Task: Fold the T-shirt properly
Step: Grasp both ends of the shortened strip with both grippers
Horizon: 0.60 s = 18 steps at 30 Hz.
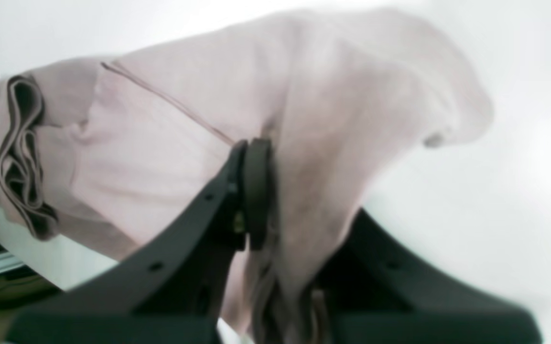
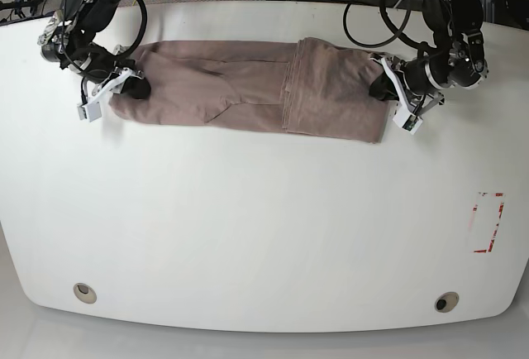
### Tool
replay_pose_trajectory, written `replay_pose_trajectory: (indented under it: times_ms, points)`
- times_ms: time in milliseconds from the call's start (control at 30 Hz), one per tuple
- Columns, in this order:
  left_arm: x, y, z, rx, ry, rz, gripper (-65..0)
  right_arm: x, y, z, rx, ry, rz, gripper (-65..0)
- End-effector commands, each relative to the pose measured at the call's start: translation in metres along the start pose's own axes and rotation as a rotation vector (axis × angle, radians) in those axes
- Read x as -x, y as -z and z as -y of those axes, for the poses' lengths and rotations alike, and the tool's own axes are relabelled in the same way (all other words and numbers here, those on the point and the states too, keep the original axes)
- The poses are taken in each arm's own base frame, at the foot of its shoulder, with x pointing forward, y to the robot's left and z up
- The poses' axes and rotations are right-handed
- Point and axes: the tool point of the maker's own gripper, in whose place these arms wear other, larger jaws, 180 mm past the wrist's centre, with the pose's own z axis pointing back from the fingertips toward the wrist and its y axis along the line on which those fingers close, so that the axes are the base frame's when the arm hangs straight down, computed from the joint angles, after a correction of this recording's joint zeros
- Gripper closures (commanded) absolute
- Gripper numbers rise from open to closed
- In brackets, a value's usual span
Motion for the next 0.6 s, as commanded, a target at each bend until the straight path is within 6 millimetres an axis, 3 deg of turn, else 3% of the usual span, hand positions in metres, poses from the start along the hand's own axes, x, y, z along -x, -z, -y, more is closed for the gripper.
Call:
replay_pose_trajectory:
  times_ms: [0,267,467,567]
  points:
    - [-0.004,0.003,0.002,0.015,-0.007,0.021,-2.2,-0.029,-0.017,-0.003,0.030,-0.080,0.079,0.0]
    - [0.004,0.016,0.013,0.053,-0.049,0.006,-2.2,-0.041,-0.056,-0.026,0.114,-0.262,0.104,0.0]
    - [0.002,0.024,0.029,0.092,-0.037,0.004,-2.2,-0.046,-0.066,-0.056,0.000,-0.291,0.173,0.0]
    - [0.001,0.032,0.045,0.128,-0.037,-0.004,-2.2,-0.046,-0.057,-0.085,-0.118,-0.315,0.185,0.0]
